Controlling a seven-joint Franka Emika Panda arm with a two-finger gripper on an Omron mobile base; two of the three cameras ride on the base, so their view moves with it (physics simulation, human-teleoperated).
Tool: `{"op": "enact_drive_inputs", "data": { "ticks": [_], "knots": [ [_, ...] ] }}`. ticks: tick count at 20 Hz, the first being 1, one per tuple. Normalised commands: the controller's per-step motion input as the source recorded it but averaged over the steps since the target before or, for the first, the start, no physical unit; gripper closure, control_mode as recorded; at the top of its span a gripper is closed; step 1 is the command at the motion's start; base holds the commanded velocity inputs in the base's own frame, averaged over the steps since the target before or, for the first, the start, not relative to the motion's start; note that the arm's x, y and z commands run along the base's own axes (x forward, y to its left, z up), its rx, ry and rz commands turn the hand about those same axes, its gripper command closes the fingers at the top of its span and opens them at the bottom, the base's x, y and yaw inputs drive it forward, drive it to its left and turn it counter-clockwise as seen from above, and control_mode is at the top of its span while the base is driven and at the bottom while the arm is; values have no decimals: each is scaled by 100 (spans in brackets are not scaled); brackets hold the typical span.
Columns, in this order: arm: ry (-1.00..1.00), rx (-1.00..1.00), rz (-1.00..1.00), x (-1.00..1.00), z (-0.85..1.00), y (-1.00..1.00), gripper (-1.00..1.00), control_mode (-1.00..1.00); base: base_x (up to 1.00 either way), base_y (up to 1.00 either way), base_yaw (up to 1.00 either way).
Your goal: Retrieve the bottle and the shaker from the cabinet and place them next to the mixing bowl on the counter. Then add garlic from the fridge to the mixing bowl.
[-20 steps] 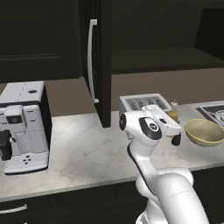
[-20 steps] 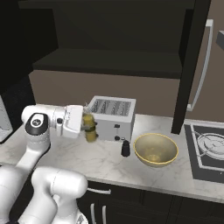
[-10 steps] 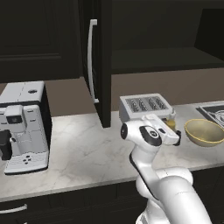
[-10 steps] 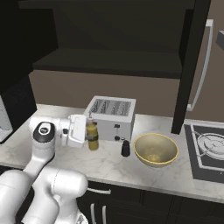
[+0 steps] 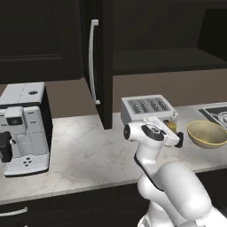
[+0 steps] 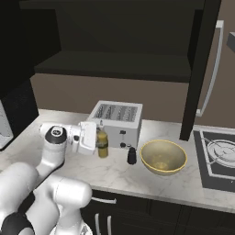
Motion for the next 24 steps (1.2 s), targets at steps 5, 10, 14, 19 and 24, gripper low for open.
{"op": "enact_drive_inputs", "data": {
  "ticks": [5,10,14,19,24],
  "knots": [
    [-1,0,0,34,-48,-17,100,-100,0,0,0],
    [-4,0,0,35,-46,-14,100,-100,0,0,0],
    [-3,0,0,29,-40,-14,100,-100,0,0,0],
    [0,0,0,12,-28,-11,100,-100,0,0,0],
    [0,0,0,2,-17,-1,100,-100,0,0,0]
  ]
}}
